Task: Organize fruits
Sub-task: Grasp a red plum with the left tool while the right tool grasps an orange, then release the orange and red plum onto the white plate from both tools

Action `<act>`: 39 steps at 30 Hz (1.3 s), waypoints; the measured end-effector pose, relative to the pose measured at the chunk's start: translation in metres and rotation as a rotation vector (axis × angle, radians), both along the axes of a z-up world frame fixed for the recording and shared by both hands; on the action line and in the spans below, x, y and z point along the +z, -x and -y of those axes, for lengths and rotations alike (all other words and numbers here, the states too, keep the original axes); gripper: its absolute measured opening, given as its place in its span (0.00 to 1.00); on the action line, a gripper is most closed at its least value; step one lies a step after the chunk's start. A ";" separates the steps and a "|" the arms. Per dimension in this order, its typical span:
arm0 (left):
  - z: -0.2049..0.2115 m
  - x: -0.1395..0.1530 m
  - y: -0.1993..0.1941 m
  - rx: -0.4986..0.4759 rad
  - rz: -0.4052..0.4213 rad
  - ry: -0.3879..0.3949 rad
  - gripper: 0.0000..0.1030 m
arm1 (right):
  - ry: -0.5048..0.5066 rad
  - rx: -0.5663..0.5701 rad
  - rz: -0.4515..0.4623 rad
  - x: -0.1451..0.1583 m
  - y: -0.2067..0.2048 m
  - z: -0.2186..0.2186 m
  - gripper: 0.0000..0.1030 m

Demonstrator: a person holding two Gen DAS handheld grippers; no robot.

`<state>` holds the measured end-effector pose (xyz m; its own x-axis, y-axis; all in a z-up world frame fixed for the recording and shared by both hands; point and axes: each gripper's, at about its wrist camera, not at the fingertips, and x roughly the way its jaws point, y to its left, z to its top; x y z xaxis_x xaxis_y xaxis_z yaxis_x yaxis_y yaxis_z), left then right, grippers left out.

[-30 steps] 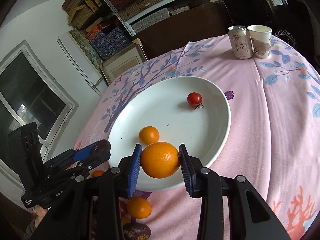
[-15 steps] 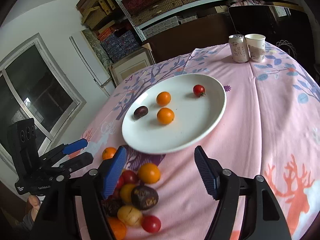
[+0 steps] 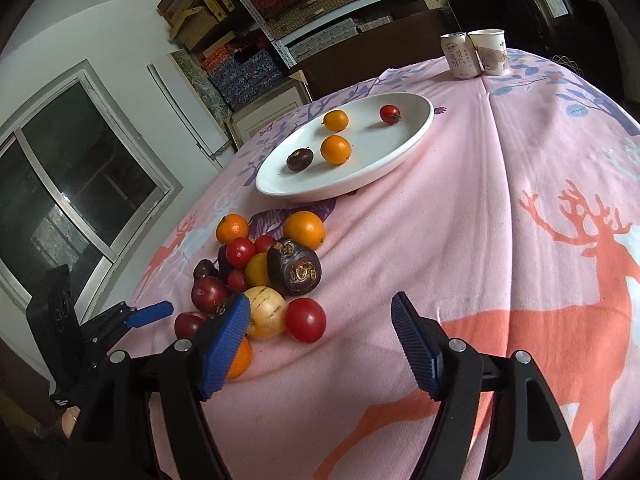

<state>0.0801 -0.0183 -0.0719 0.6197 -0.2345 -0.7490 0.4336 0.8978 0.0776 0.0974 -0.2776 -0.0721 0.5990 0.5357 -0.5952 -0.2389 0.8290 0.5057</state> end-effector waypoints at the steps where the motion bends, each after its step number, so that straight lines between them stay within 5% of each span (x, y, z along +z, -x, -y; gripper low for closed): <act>1: 0.003 -0.004 -0.004 -0.010 -0.015 -0.002 0.41 | 0.004 0.004 0.002 -0.001 0.005 -0.002 0.72; 5: 0.007 -0.007 -0.002 -0.021 0.007 0.014 0.38 | 0.011 0.056 0.019 0.001 0.019 -0.010 0.72; 10: -0.017 0.006 0.004 0.007 0.047 0.164 0.38 | 0.053 0.182 0.028 0.005 0.038 -0.046 0.71; 19: -0.026 0.013 0.006 0.045 0.076 0.206 0.38 | 0.105 0.201 -0.060 0.000 0.020 -0.093 0.71; 21: -0.027 0.013 0.006 0.047 0.071 0.206 0.38 | 0.102 0.192 -0.068 -0.004 0.016 -0.097 0.65; 22: -0.027 0.012 0.005 0.049 0.069 0.206 0.38 | 0.094 0.193 -0.066 -0.006 0.015 -0.098 0.45; 30: -0.028 0.014 0.009 0.040 0.076 0.213 0.38 | 0.026 0.200 -0.043 -0.002 0.024 -0.081 0.42; 39: -0.008 0.035 -0.019 0.023 0.063 0.217 0.38 | -0.088 0.063 0.075 0.047 -0.004 -0.010 0.42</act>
<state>0.0992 -0.0100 -0.0373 0.6710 -0.3708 -0.6421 0.4130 0.9061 -0.0916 0.1014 -0.2675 -0.0247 0.6036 0.6218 -0.4990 -0.3296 0.7645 0.5540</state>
